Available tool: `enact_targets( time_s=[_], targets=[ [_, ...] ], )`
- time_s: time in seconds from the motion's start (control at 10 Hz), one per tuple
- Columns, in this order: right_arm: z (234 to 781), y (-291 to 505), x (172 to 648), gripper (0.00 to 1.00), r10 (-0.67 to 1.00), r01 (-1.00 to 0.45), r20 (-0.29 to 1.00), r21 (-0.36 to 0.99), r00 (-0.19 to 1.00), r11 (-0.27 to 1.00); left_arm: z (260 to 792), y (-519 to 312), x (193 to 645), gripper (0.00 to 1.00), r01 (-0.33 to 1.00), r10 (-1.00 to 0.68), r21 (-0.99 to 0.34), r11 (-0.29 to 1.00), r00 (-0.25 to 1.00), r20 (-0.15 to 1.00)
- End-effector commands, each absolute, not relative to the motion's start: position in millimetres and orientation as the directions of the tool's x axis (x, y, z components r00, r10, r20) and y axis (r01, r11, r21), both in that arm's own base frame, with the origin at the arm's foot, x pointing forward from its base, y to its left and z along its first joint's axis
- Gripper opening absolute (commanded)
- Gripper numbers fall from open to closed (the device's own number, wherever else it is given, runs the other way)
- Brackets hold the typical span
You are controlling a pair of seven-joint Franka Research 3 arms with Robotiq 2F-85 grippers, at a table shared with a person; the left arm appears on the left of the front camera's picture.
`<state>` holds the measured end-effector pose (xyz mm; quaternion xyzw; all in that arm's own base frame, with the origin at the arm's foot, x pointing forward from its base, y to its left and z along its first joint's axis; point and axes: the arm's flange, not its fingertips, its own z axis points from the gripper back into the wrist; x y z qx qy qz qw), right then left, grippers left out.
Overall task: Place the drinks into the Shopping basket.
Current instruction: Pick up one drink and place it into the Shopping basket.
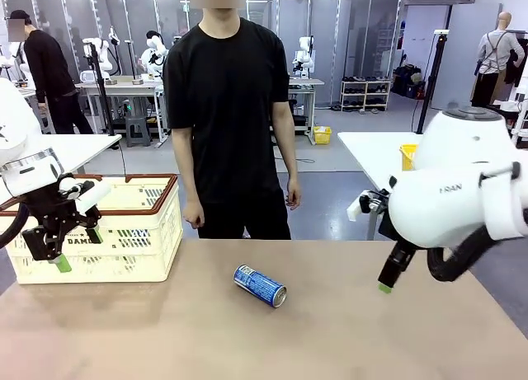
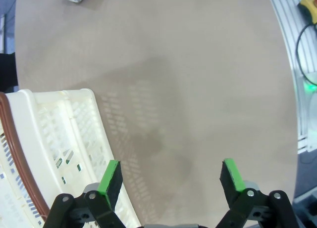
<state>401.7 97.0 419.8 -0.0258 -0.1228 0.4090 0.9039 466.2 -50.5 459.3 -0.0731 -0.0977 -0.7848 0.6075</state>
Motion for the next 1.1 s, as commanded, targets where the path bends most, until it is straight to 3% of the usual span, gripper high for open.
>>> enact_targets(
  time_s=[0.0, 0.4, 0.6, 1.0],
  targets=[
    [416, 89, 401, 1.00, 0.773, -0.761, 0.204, -0.151, 0.601, 0.631, 460, -50, 465, 1.00, 0.968, -0.940, 0.068, -0.240, -0.250, 0.233],
    [411, 80, 411, 1.00, 0.787, -0.788, 0.161, -0.074, 0.596, 0.612, 460, -50, 465, 1.00, 0.968, -0.940, 0.068, -0.240, -0.250, 0.233],
    [413, 83, 401, 1.00, 0.758, -0.747, 0.185, -0.136, 0.626, 0.650, 459, -51, 466, 1.00, 0.968, -0.939, 0.065, -0.243, -0.251, 0.234],
    [413, 83, 401, 1.00, 0.758, -0.747, 0.185, -0.136, 0.626, 0.650, 485, -90, 486, 1.00, 0.865, -0.849, 0.160, -0.475, -0.498, 0.175]
  ],
)
